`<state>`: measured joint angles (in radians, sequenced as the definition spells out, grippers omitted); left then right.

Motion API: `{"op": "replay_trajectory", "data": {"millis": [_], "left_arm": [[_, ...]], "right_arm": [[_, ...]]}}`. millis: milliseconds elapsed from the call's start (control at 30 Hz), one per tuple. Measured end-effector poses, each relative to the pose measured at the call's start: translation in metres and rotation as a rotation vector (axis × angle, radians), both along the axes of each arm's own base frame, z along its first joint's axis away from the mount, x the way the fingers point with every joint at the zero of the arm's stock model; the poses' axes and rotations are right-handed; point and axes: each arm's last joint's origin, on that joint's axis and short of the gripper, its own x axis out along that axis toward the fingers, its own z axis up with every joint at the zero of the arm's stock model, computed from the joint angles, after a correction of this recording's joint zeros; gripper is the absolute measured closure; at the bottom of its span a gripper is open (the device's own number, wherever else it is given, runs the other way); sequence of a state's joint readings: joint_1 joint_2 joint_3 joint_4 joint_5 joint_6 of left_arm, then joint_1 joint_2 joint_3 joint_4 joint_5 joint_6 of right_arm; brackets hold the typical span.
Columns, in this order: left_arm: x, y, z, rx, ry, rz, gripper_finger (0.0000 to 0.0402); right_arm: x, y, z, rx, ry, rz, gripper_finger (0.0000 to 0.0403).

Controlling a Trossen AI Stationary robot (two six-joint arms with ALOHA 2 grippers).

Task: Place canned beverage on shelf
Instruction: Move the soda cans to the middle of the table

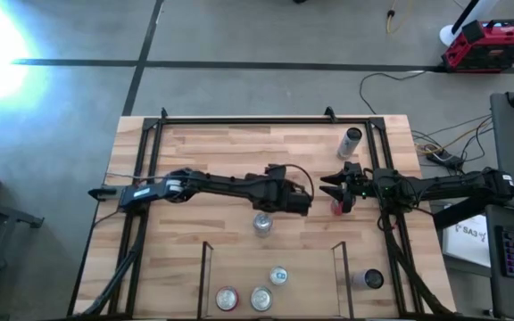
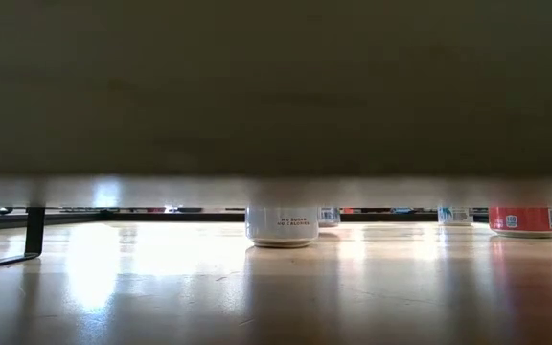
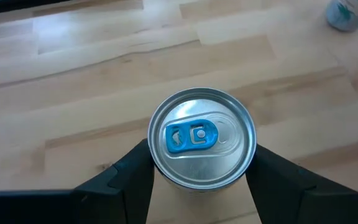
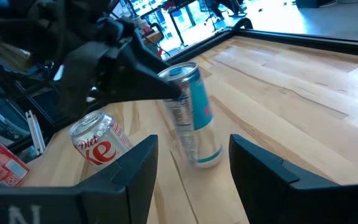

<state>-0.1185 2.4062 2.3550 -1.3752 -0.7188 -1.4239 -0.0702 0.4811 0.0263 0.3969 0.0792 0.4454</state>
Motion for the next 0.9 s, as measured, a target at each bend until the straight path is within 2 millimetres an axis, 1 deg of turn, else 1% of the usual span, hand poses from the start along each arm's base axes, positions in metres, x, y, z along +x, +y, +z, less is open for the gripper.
{"op": "replay_trajectory", "data": {"millis": [167,333,500,633,900], "left_arm": [[-0.002,-0.016,0.000,-0.005,0.003,-0.035,0.0203],[-0.004,-0.035,0.001,0.044,0.002,-0.086,0.0203],[-0.004,-0.046,0.001,0.080,-0.006,-0.110,0.0198],[-0.003,-0.054,0.001,0.076,-0.038,-0.123,0.0187],[-0.006,-0.071,-0.002,0.072,-0.040,-0.158,0.0184]], "right_arm": [[0.000,0.000,0.000,0.000,0.000,0.000,0.0220],[0.000,0.000,0.000,0.000,0.000,0.000,0.0220],[0.000,0.000,0.000,0.000,0.000,0.000,0.0220],[0.000,0.000,0.000,0.000,0.000,0.000,0.0220],[0.000,0.000,0.000,0.000,0.000,0.000,0.0220]]}}
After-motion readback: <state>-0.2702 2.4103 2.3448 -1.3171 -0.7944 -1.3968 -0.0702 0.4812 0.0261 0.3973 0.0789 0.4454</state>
